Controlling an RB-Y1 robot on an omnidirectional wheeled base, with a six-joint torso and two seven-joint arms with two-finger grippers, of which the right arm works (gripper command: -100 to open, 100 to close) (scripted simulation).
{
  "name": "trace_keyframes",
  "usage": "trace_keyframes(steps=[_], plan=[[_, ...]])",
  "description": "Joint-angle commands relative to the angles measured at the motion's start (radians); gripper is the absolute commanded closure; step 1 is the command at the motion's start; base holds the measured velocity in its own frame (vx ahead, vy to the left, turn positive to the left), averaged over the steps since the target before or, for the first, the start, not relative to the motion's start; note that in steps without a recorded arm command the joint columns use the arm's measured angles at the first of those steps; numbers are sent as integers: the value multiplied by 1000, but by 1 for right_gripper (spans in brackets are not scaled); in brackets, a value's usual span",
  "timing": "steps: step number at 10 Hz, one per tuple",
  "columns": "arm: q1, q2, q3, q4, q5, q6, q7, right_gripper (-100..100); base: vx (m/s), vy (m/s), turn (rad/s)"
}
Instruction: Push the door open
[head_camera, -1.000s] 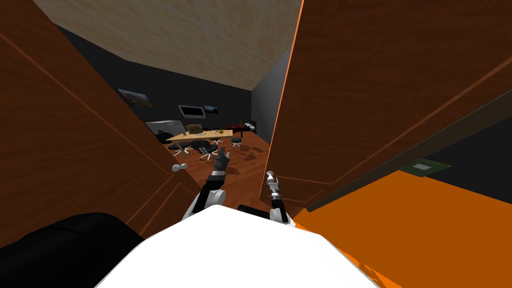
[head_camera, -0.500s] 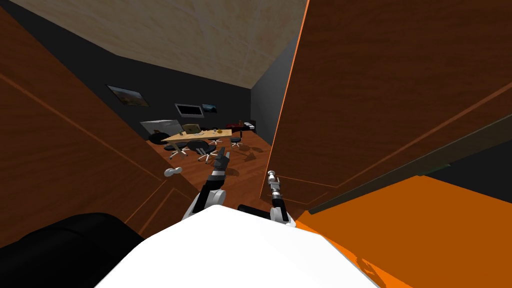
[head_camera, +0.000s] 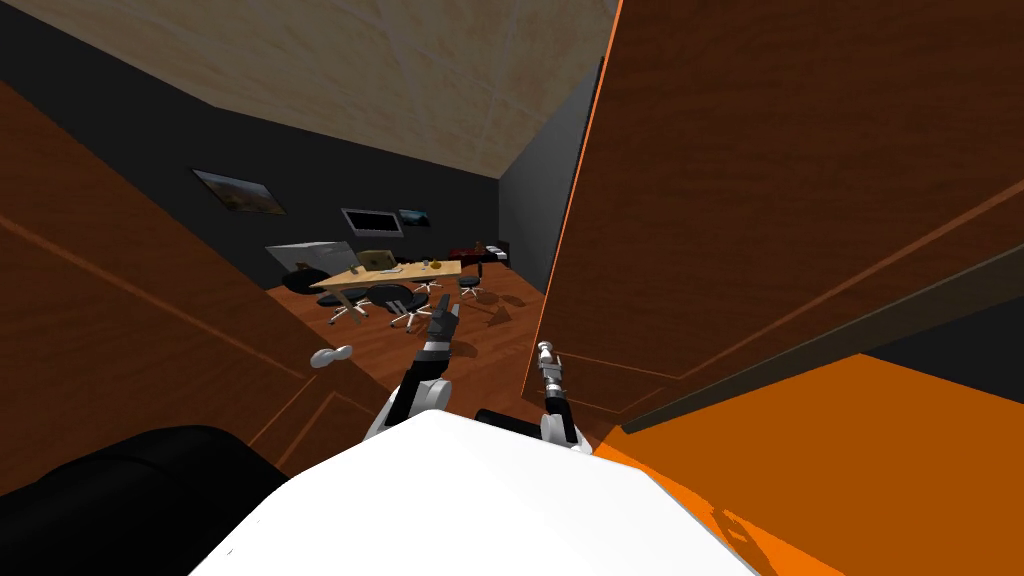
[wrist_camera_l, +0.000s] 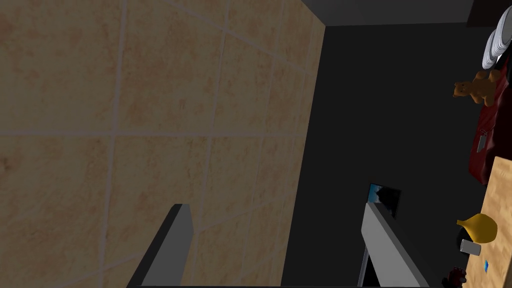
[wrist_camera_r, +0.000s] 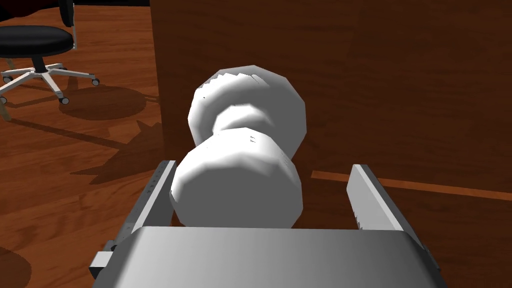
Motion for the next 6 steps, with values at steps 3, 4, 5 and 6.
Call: trace_keyframes(steps=[3,4,5,6], plan=[[-1,5,-56,-7,-25,-16,9,100,171,116,-63],[-1,13,-65,-6,-30,-18,12,100,176,113,-67],[-2,20,-74,-5,-34,-19,14,100,139,104,-57],[-3,31,-86,-4,-40,-21,18,100,171,82,-80]])
